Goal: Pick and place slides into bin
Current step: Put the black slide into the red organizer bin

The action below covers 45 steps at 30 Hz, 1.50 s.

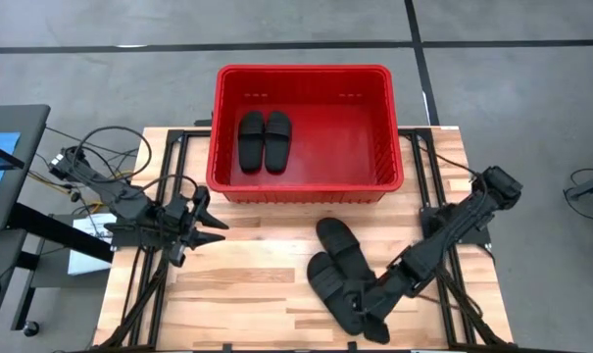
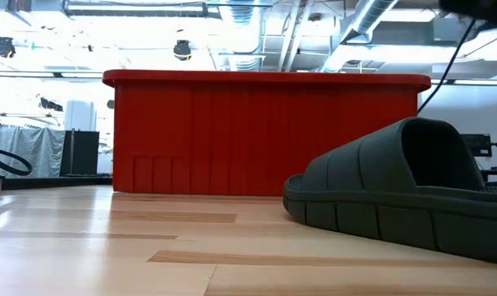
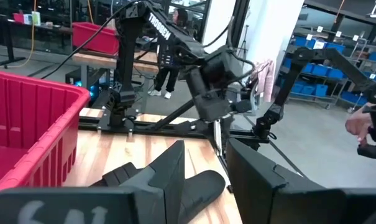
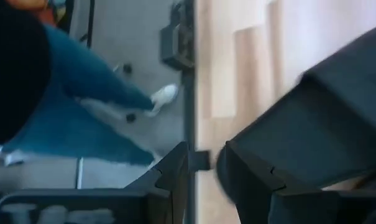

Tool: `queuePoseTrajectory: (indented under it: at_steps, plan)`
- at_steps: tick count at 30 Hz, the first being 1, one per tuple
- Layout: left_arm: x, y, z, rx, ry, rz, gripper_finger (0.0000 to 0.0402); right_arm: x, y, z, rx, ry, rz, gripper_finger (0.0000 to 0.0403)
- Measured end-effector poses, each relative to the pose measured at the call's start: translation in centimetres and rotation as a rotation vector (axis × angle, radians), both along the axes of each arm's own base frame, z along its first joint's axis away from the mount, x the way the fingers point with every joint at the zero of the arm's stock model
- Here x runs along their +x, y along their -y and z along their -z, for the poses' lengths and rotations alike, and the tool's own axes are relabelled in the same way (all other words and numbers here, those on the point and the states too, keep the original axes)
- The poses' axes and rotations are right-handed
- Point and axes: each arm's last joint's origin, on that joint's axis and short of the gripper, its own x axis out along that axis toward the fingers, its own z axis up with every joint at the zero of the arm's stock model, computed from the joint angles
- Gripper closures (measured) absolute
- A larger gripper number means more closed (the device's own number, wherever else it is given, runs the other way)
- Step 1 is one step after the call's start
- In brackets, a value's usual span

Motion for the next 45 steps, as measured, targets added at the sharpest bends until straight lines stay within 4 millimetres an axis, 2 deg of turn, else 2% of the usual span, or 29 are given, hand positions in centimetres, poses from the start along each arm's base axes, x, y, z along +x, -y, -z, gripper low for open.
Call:
queuePoseTrajectory:
  at_steps: [7, 19, 22, 35, 39, 45]
  plan:
    - [0.0, 0.0, 0.0, -0.001, 0.001, 0.0, 0.0294, 0.5, -2.6, 0.5, -0.047, -0.115, -0.124, 0.0305]
    - [0.0, 0.0, 0.0, 0.0, 0.001, -0.001, 0.0294, 2.3, -5.0, 4.0, -0.279, -0.249, -0.288, 0.0305]
    - [0.0, 0.0, 0.0, 0.0, 0.001, -0.001, 0.0294, 2.5, -5.2, 4.6, -0.303, -0.264, -0.308, 0.0305]
    - [0.0, 0.0, 0.0, -0.02, -0.005, 0.001, 0.0294, 2.4, -5.4, 4.6, -0.323, -0.224, -0.388, 0.0304]
    - [0.0, 0.0, 0.0, -0.02, -0.008, 0.001, 0.0294, 2.8, -5.1, 4.6, -0.294, -0.243, -0.385, 0.0282]
    - [0.0, 0.0, 0.3, -0.007, -0.03, 0.002, 0.0294, 2.9, -5.0, 4.6, -0.26, -0.256, -0.4, 0.021]
